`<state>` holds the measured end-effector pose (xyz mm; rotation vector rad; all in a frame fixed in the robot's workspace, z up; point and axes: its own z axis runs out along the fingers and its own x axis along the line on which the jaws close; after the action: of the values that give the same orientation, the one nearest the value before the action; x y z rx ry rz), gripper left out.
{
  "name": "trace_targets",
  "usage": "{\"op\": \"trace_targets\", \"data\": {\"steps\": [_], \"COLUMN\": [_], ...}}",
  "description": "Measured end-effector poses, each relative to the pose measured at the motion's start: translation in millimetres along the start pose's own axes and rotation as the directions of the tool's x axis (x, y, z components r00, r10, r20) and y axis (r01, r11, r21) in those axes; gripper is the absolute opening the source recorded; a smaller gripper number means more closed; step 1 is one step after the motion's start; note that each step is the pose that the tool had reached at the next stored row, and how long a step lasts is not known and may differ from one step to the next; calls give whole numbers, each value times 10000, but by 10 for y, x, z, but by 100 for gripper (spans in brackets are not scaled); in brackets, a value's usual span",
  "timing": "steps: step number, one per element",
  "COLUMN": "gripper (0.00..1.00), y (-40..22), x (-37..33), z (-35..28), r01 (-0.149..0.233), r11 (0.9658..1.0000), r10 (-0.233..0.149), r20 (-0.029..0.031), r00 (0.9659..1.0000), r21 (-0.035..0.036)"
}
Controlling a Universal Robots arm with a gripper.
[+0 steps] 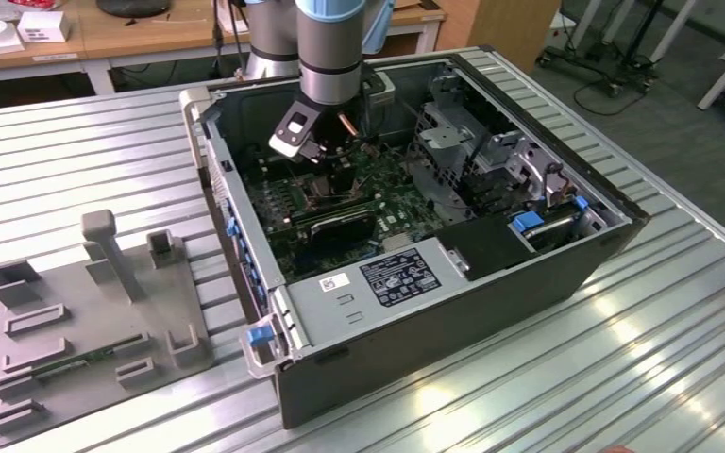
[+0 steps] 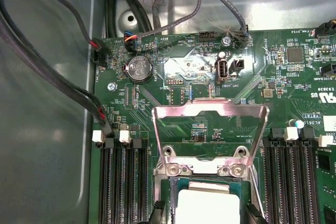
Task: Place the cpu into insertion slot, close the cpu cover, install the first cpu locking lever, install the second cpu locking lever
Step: 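Place the cpu into insertion slot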
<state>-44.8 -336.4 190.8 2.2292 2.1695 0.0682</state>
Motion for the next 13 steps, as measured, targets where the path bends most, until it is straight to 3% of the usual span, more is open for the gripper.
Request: {"op": "trace_targets", "data": {"steps": [4,8,13], "gripper": [67,55,55], "y": [0,-1,0], "x": [0,-1,0], "z": [1,-1,2], "r01": [0,0,0], "r11": [10000,10000,10000], "r10": [0,0,0], "r20": [-1,5,0], "r00": [10000,10000,10000], "r21": [-1,3,0]}}
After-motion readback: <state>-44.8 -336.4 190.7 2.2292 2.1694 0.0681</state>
